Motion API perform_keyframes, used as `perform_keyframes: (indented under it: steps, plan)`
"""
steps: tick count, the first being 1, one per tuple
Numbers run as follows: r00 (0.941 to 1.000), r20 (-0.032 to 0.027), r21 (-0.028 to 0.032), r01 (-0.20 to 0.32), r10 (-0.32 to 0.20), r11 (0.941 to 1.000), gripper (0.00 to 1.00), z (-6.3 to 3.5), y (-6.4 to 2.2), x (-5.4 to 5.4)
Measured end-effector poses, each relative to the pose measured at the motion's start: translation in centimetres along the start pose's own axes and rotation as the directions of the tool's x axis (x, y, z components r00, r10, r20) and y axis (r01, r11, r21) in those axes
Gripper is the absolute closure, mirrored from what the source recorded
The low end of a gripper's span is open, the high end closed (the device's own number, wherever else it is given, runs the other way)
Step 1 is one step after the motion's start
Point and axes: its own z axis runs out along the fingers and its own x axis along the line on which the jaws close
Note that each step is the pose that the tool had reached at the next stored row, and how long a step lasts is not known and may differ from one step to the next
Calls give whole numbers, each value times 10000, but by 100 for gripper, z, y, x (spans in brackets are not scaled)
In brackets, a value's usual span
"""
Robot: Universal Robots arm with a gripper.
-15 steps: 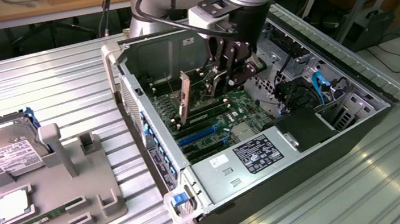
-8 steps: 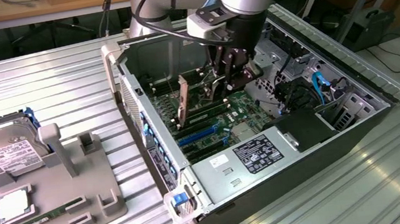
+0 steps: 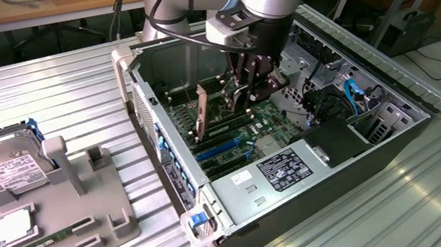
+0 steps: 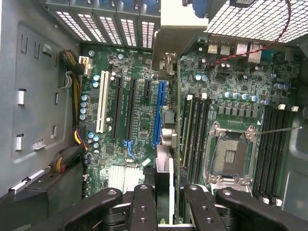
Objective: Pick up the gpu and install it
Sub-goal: 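Insert the gpu into the slot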
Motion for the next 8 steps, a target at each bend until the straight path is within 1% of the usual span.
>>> perform_keyframes:
  steps: [8]
  plan:
    - [10000,0,1,-19,19,10000,73,18,0,1]
